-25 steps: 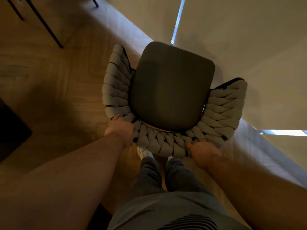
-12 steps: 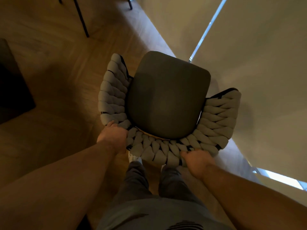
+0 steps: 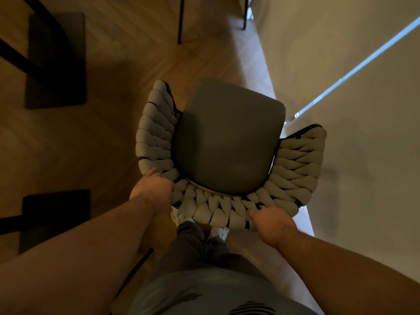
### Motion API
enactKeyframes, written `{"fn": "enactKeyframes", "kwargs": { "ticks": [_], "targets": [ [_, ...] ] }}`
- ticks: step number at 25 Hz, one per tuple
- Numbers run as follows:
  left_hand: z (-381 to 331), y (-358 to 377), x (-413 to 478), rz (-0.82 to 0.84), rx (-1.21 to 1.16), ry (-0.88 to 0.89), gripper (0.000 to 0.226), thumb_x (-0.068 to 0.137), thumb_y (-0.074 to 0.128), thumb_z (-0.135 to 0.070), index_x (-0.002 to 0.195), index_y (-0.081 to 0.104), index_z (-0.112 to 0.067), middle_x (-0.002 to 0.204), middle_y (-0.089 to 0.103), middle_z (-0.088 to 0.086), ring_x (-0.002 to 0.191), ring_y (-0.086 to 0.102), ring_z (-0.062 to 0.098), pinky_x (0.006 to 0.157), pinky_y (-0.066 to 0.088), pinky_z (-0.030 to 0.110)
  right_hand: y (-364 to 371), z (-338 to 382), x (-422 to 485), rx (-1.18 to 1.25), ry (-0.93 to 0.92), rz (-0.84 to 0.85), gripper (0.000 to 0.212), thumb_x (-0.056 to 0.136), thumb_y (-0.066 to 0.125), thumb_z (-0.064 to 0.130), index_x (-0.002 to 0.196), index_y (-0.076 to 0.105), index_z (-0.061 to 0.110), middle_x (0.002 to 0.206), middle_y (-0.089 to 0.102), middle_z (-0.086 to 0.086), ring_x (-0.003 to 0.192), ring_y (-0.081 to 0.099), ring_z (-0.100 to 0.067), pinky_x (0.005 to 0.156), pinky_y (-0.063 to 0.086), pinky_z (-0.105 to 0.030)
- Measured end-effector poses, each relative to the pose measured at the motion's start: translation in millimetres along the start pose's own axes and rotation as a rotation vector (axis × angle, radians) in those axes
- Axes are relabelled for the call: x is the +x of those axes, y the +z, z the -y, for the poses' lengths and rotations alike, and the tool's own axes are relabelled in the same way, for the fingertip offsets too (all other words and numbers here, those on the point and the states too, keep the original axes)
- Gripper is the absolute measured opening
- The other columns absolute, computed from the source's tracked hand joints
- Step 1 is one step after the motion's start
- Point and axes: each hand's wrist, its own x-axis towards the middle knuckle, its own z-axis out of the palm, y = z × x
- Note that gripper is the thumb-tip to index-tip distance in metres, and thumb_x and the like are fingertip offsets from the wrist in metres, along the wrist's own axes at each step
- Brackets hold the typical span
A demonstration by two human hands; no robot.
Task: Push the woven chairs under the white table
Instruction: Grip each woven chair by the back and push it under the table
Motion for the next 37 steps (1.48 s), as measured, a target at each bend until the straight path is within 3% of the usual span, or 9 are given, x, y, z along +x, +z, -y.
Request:
{"fn": "enactKeyframes", "kwargs": {
  "ticks": [9,14,21,27,32,37],
  "targets": [
    [67,15,-18,-0.022,-0.121,-0.120,0.049,0.092,0.063,-0.055,0.136,0.060,-0.033,0.131,0.063,-0.005,0.131,0.049,0.020,0.125,0.017,0.048,-89,25,49,-0.202,-0.097,0.010,0.048,0.105,0.057,0.026,0.151,0.043,0.023,0.145,0.058,-0.007,0.128,0.058,-0.026,0.108,0.046,-0.039],
    [81,20,-22,-0.022,-0.175,-0.216,0.046,0.090,0.063,-0.058,0.130,0.062,-0.036,0.124,0.064,-0.008,0.121,0.055,0.018,0.117,0.028,0.045,-129,22,79,-0.312,-0.211,-0.036,0.041,0.105,0.055,0.026,0.145,0.048,0.023,0.135,0.062,-0.006,0.119,0.061,-0.025,0.100,0.049,-0.038],
    [54,24,-38,0.014,-0.368,-0.433,0.029,0.093,0.061,-0.052,0.117,0.064,-0.036,0.112,0.062,-0.008,0.107,0.055,0.017,0.103,0.034,0.039,-170,8,120,-0.483,-0.390,-0.045,0.037,0.103,0.055,0.023,0.139,0.051,0.025,0.132,0.063,-0.005,0.117,0.060,-0.025,0.099,0.051,-0.039],
    [20,32,-54,-0.002,-0.577,-0.583,0.030,0.089,0.065,-0.053,0.112,0.067,-0.034,0.104,0.060,-0.006,0.102,0.052,0.018,0.086,0.035,0.033,-204,5,144,-0.735,-0.513,-0.089,0.034,0.104,0.047,0.018,0.137,0.051,0.024,0.129,0.065,-0.005,0.115,0.061,-0.025,0.096,0.052,-0.042],
    [8,62,-70,-0.036,-0.793,-0.691,0.033,0.086,0.069,-0.056,0.112,0.067,-0.035,0.105,0.057,-0.006,0.103,0.048,0.018,0.094,0.041,0.034,-225,32,158,-0.878,-0.619,-0.133,0.037,0.103,0.047,0.016,0.140,0.049,0.024,0.128,0.064,-0.007,0.116,0.059,-0.027,0.097,0.050,-0.042],
    [2,88,-101,-0.019,-0.874,-0.730,0.031,0.089,0.067,-0.051,0.114,0.068,-0.033,0.108,0.061,-0.004,0.104,0.053,0.019,0.091,0.042,0.033,-232,75,157,-0.962,-0.693,-0.164,0.038,0.104,0.045,0.017,0.141,0.049,0.025,0.132,0.063,-0.007,0.121,0.056,-0.028,0.103,0.046,-0.046]
  ]
}}
